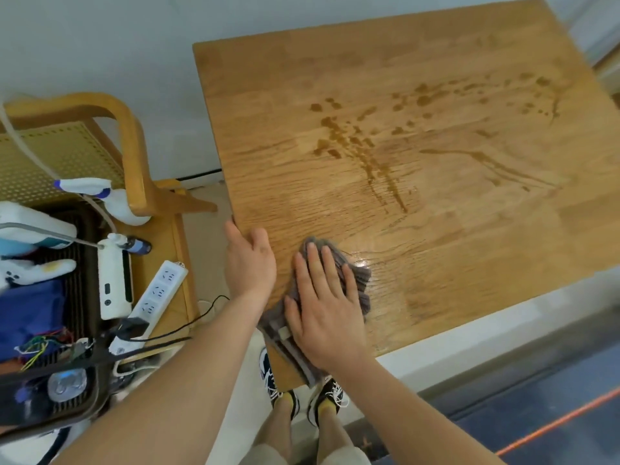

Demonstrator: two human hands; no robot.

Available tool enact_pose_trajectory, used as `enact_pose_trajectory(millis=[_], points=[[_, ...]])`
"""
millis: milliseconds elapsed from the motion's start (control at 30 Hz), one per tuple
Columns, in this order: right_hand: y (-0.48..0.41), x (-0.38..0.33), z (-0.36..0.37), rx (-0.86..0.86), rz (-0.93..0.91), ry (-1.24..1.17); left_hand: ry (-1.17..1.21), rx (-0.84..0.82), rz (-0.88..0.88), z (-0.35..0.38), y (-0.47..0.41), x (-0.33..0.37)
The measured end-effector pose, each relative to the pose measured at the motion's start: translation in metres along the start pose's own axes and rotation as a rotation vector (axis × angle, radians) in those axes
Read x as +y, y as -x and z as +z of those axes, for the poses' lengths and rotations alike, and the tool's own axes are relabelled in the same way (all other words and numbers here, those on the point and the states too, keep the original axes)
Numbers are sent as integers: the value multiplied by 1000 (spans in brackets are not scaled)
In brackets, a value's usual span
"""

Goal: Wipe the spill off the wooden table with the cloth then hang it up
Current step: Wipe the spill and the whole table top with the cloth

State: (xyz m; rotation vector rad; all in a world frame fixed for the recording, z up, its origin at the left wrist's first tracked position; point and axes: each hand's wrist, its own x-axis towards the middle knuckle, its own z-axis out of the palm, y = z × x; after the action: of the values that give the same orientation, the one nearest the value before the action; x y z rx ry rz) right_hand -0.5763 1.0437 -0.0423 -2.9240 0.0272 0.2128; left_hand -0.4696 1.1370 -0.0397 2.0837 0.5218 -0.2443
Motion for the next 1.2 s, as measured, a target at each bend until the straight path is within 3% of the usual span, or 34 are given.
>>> enact_pose_trajectory(millis=[67,133,200,267,300,433,500,533,567,633,700,767,900,967,1033,1067,1133,1200], points=[[2,47,-9,4,-56,61,-125,45,18,-2,2,3],[-5,100,-20,48,141,83,-185,71,14,-2,1,6],[-15,126,-29,101,452,36,-229,101,8,-1,1,7],[-30,103,-26,155,644,-8,-229,119,6,2,-1,6],[-36,79,-21,171,633,-25,-217,117,0,2,-2,5],[-36,8,-4,65,47,-4,-207,114,-11,3,0,7],[-33,46,-15,13,-190,15,-200,114,1,1,2,7],[-30,73,-20,13,-196,32,-190,103,10,1,3,7],[-28,100,-25,48,-118,46,-183,99,12,1,2,7],[-29,138,-35,131,235,15,-179,105,3,2,1,7],[-41,134,-35,171,548,-13,-178,118,5,3,1,9],[-60,97,-29,155,626,-19,-173,126,5,3,1,11],[-77,26,-15,94,167,-22,-174,119,-12,3,2,12],[-69,39,-20,28,-73,-15,-171,121,0,3,3,11],[-61,82,-28,23,-162,16,-163,118,9,4,4,11],[-58,103,-33,46,-82,18,-166,117,8,3,3,12],[-58,129,-41,115,257,-30,-178,119,1,3,2,13],[-70,117,-40,175,525,-43,-186,119,-4,2,2,15]])
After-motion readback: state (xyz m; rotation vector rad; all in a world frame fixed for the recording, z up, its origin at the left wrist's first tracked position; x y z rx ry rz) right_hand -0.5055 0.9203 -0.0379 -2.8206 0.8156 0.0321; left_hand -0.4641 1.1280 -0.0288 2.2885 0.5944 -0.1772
